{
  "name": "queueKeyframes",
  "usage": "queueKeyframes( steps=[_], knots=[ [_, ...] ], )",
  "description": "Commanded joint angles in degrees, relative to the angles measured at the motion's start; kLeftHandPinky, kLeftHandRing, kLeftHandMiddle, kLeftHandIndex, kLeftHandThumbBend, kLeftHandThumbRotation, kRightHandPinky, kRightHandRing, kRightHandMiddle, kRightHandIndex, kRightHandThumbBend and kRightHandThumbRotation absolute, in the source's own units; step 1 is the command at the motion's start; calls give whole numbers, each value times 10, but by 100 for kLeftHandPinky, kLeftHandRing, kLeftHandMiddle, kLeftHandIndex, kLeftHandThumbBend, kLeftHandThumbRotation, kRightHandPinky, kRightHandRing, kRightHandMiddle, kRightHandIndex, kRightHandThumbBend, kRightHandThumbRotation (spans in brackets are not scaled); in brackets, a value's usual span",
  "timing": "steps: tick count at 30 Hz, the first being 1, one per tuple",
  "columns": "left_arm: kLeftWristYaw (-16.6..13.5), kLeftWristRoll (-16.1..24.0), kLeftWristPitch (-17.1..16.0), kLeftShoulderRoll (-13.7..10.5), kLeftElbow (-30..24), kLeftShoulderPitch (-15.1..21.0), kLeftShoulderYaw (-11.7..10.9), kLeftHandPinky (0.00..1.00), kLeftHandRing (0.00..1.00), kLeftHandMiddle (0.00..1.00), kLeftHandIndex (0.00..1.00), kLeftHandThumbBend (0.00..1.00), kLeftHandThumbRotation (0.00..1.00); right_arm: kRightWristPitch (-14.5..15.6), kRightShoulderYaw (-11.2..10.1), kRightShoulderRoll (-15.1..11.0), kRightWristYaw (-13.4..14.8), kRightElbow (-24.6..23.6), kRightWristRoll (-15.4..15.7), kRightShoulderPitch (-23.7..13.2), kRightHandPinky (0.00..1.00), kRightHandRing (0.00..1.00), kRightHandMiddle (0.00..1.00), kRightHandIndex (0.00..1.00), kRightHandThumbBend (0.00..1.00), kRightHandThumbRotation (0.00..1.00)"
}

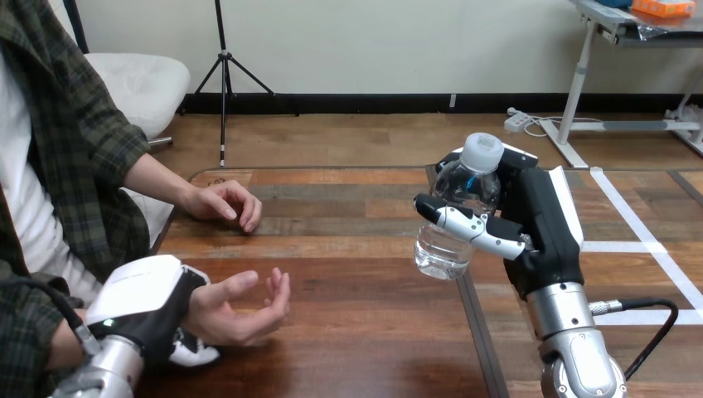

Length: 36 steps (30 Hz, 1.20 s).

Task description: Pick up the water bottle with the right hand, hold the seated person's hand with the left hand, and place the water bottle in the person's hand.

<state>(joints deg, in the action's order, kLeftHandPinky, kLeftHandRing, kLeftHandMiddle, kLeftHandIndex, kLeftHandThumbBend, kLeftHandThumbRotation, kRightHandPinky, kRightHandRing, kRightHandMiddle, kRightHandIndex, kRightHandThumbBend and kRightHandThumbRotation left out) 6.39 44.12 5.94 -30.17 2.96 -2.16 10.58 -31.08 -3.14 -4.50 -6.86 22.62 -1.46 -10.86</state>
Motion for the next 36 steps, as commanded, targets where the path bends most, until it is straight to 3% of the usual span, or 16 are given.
queueKeyframes(
  steps=[1, 9, 36],
  knots=[
    [-25, -18, -34, 27, 21, -7, 26, 33, 41, 47, 50, 76, 0, -14, -6, 3, 8, -16, -8, -56, 35, 40, 44, 44, 56, 0],
    [-59, -26, -45, 35, 22, -13, 21, 35, 43, 48, 50, 74, 0, -16, -5, 1, 12, -15, -1, -57, 36, 41, 45, 44, 56, 0],
    [-112, -30, -48, 54, 11, -23, 18, 39, 44, 49, 50, 73, 0, -19, -5, -3, 17, -13, 2, -58, 38, 42, 45, 46, 56, 0]
  ],
)
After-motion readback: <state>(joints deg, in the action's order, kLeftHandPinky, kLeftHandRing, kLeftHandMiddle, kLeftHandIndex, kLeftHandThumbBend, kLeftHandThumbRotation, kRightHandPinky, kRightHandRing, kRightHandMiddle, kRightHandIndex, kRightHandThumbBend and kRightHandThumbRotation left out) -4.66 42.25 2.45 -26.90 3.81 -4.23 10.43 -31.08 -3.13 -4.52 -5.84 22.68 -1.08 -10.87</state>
